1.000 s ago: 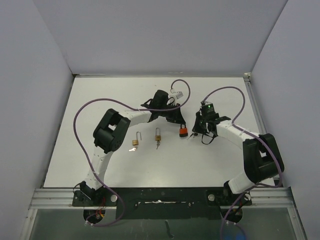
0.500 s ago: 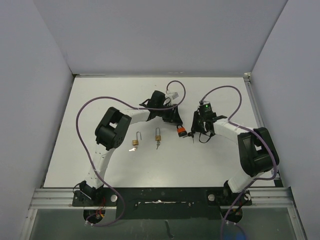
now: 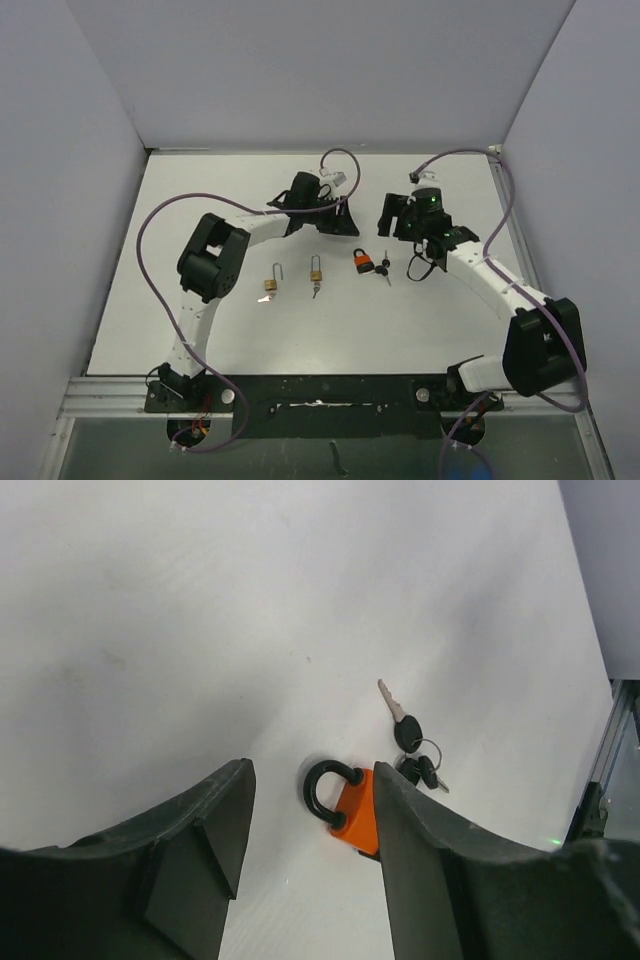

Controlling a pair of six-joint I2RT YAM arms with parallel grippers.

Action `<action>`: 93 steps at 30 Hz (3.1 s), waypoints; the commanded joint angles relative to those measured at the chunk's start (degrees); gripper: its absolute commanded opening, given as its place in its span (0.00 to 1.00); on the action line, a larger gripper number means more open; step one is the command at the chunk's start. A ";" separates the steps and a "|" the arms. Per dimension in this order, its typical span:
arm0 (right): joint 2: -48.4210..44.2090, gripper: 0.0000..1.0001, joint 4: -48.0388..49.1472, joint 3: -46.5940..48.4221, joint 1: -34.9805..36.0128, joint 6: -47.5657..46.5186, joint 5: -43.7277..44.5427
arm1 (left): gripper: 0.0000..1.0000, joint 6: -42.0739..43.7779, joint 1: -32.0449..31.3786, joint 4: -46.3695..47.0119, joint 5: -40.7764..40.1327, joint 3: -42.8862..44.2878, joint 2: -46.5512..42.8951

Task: Lock with the key
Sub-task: Place the lock at the center of the board, then pick up the lock from the center of the board.

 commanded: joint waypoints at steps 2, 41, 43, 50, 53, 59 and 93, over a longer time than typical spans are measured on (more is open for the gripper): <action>-7.58 0.98 5.81 4.08 -1.67 -0.87 -4.58 | 0.50 0.80 2.85 4.09 -1.66 -1.57 -13.45; 16.56 0.62 -5.22 14.36 28.33 -3.52 5.01 | 0.64 9.60 13.57 -22.20 -22.15 -28.38 -62.59; 20.39 0.63 -5.31 16.39 30.32 -2.53 7.68 | 0.64 9.79 15.22 -24.81 -19.85 -27.20 -61.95; 30.67 0.63 -6.25 23.09 35.36 -0.88 16.30 | 0.63 7.62 20.97 -24.12 -12.86 -31.24 -62.63; 30.81 0.63 -4.20 22.31 35.52 -0.36 17.40 | 0.63 7.92 21.33 -24.05 -12.75 -32.01 -63.67; 30.12 0.63 -3.62 21.89 34.94 -0.31 19.48 | 0.64 6.99 21.46 -22.45 -11.84 -33.28 -63.74; 33.35 0.50 -9.49 18.22 33.52 11.33 15.15 | 0.64 5.80 22.27 -22.54 -12.81 -34.47 -64.84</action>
